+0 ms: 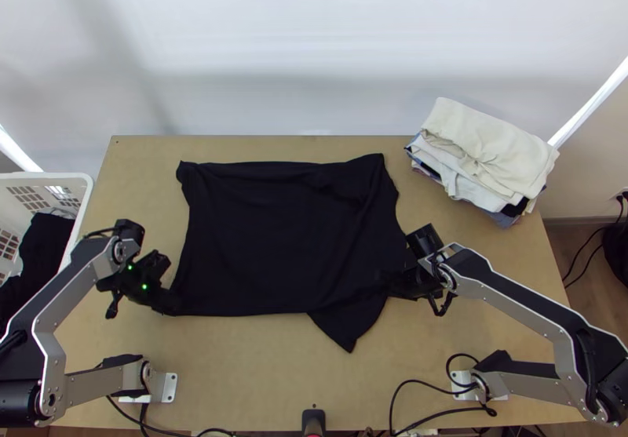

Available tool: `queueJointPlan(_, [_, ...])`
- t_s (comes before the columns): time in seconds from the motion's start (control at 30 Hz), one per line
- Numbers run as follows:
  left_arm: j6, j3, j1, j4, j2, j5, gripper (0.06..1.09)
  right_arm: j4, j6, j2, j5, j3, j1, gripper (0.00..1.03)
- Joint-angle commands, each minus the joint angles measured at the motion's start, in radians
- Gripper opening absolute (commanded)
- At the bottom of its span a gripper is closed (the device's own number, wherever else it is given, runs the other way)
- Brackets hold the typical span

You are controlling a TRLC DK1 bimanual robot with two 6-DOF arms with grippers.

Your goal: Fold the t-shirt

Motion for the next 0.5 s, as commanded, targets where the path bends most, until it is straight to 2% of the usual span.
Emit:
queueJointPlan(0.0, [0.031, -0.037, 0.006, 0.001, -0.008, -0.011, 0.49, 0.003, 0.013, -0.008, 0.011, -0.023, 0.012, 0.03])
queueJointPlan(0.2, [0.042, -0.041, 0.006, -0.003, -0.025, -0.009, 0.48, 0.012, 0.013, -0.005, 0.011, -0.025, 0.013, 0.03])
queueJointPlan(0.23, [0.048, -0.049, 0.008, -0.002, -0.030, -0.009, 0.46, 0.014, 0.015, -0.005, 0.013, -0.025, 0.012, 0.03])
queueJointPlan(0.27, [0.051, -0.051, 0.008, 0.001, -0.034, -0.009, 0.37, 0.012, 0.013, -0.005, 0.013, -0.025, 0.012, 0.03])
queueJointPlan(0.33, [0.051, -0.057, 0.006, 0.015, -0.047, -0.003, 0.09, 0.014, 0.013, -0.004, 0.013, -0.025, 0.012, 0.03])
queueJointPlan(0.47, [0.045, -0.049, 0.011, 0.046, -0.056, 0.032, 0.10, 0.014, 0.013, -0.005, 0.017, -0.025, 0.012, 0.03])
